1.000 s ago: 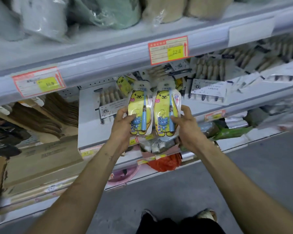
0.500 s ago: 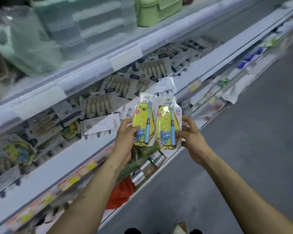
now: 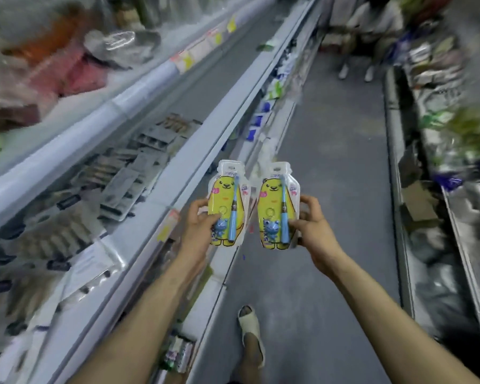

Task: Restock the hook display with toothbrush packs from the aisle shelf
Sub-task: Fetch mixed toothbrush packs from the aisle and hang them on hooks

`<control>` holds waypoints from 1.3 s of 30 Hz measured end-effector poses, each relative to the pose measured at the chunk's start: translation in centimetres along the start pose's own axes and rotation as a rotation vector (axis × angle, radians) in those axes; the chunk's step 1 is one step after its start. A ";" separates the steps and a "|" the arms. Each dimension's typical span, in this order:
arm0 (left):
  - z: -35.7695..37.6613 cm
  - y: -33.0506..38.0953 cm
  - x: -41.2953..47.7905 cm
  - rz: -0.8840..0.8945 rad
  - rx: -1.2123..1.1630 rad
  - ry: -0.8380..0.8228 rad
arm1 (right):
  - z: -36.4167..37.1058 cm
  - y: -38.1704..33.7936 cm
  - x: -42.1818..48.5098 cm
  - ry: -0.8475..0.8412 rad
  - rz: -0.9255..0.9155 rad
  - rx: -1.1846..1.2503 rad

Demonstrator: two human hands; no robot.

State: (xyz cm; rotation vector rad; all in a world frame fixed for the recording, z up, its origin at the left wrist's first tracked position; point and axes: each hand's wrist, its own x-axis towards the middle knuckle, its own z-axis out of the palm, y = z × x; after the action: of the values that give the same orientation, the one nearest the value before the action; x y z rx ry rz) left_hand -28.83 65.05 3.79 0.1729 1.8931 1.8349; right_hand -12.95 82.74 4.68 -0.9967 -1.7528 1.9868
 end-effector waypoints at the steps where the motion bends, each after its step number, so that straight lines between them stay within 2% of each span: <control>1: 2.1 0.6 2.6 -0.002 -0.006 -0.034 | -1.3 -0.8 2.1 0.030 -0.005 -0.002; 10: 21.3 8.1 23.8 -0.027 0.033 -0.304 | -11.5 -9.8 20.1 0.356 -0.049 0.038; 19: 42.2 13.7 38.6 0.007 0.084 -0.530 | -24.3 -15.4 34.7 0.614 -0.117 0.137; 23: 52.2 15.5 44.7 0.049 0.067 -0.599 | -31.3 -18.1 42.5 0.671 -0.182 0.156; 30: 66.0 21.9 55.2 0.078 0.057 -0.624 | -42.6 -25.6 56.1 0.700 -0.259 0.191; 39: 82.8 29.1 70.4 0.145 0.019 -0.757 | -51.4 -34.3 71.0 0.808 -0.285 0.045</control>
State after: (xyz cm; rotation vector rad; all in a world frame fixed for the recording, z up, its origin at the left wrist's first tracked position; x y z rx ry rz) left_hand -61.73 171.95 16.07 0.8914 1.3775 1.5198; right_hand -36.07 173.31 16.20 -1.2180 -1.2878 1.1837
